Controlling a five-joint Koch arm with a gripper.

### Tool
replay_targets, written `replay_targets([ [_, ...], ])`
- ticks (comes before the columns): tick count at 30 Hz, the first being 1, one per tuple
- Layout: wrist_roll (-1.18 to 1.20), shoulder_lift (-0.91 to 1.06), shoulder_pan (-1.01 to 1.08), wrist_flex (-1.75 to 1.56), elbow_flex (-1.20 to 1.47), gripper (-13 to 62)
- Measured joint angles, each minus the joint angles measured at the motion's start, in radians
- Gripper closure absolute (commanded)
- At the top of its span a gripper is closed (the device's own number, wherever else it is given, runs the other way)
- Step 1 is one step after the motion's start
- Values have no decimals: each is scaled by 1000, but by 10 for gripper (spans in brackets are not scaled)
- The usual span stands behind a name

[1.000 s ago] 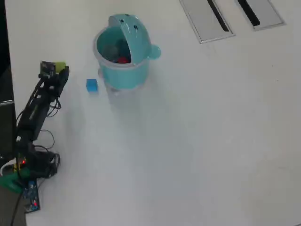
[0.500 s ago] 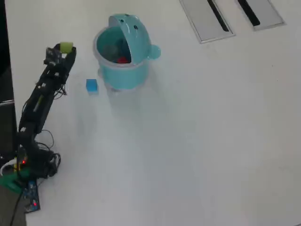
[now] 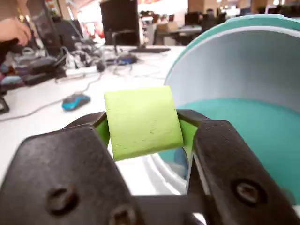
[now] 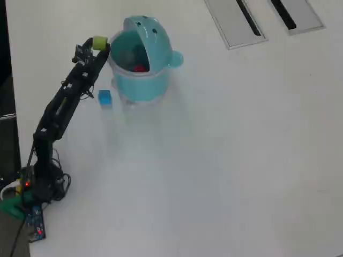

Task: Grasp RGB lego blocks and put them in the bin one by one.

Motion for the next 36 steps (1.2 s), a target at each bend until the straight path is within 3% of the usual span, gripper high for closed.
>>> replay_targets([
  [4,20,-129,49,-2,-207,391],
  [14,20,-245,124,-2,-345,388],
  [26,-129,-267,181,89,-383,161],
  [36,-153,-193,115,186,-341,154],
])
